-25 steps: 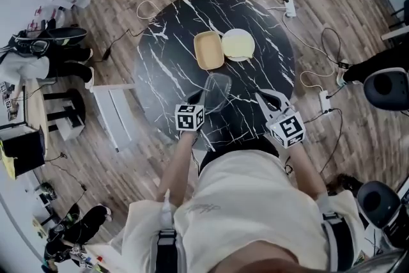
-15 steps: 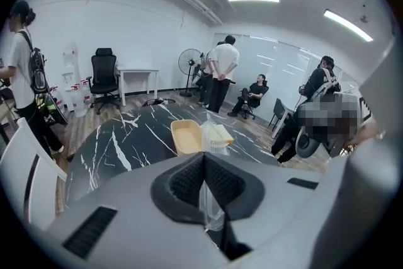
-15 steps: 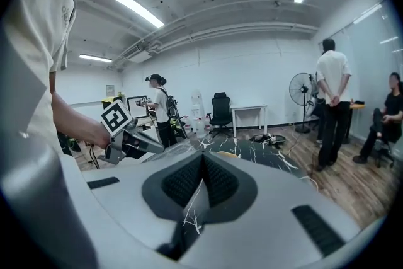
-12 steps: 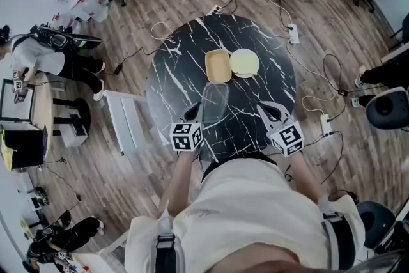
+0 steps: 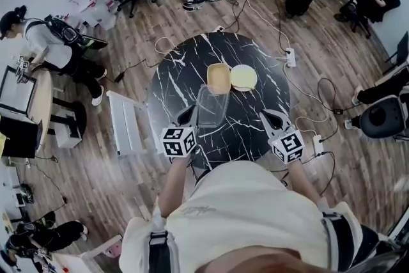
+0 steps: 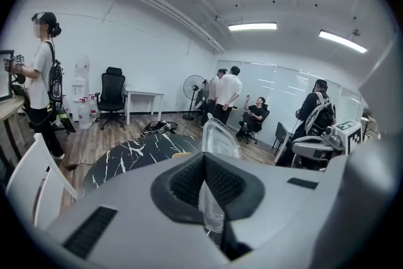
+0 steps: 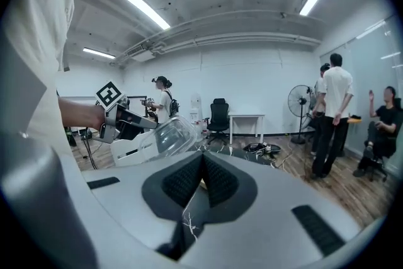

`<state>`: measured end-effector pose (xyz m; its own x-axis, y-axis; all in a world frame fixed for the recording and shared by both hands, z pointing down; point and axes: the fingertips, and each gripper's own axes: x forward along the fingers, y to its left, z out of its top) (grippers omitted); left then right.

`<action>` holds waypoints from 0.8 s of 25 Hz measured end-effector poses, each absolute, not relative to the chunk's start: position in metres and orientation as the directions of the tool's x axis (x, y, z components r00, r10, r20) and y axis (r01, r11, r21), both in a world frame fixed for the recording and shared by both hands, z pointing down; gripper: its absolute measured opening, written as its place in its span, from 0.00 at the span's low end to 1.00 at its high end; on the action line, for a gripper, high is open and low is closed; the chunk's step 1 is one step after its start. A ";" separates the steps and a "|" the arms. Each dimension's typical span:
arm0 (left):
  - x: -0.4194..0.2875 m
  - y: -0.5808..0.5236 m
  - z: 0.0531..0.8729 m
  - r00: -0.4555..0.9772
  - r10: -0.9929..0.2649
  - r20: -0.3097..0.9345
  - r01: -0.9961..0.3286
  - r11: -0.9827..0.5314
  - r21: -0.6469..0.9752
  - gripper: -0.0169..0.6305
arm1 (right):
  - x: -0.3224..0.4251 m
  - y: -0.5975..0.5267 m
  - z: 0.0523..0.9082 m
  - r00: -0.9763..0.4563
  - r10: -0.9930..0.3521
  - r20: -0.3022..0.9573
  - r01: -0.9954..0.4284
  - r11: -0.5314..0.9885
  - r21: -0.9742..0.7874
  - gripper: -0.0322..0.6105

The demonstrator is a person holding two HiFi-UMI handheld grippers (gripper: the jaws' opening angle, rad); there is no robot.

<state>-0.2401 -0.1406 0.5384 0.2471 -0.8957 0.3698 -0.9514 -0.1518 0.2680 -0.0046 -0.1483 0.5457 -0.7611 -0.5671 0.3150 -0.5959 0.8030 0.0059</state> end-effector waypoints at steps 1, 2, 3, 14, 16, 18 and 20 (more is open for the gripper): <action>-0.240 -0.139 0.533 0.246 -0.900 0.360 -0.952 -0.154 0.266 0.05 | -0.003 -0.151 0.542 -0.758 -0.575 0.308 -0.601 0.799 0.013 0.06; -0.240 -0.138 0.526 0.246 -0.904 0.349 -0.951 -0.157 0.266 0.05 | -0.001 -0.153 0.537 -0.756 -0.581 0.301 -0.604 0.797 0.021 0.06; -0.240 -0.137 0.519 0.246 -0.909 0.337 -0.951 -0.159 0.265 0.05 | -0.001 -0.155 0.532 -0.756 -0.586 0.293 -0.605 0.796 0.030 0.06; -0.246 -0.134 0.455 0.248 -0.940 0.233 -0.955 -0.197 0.224 0.05 | -0.005 -0.171 0.479 -0.780 -0.602 0.168 -0.609 0.793 0.014 0.06; -0.247 -0.134 0.448 0.252 -0.942 0.222 -0.955 -0.204 0.215 0.05 | -0.006 -0.172 0.464 -0.783 -0.607 0.135 -0.616 0.788 -0.028 0.06; -0.248 -0.133 0.440 0.255 -0.944 0.207 -0.955 -0.212 0.209 0.05 | -0.006 -0.175 0.456 -0.787 -0.607 0.108 -0.614 0.788 -0.051 0.06; -0.247 -0.133 0.432 0.262 -0.946 0.191 -0.954 -0.223 0.202 0.05 | -0.006 -0.178 0.450 -0.790 -0.608 0.080 -0.613 0.788 -0.062 0.06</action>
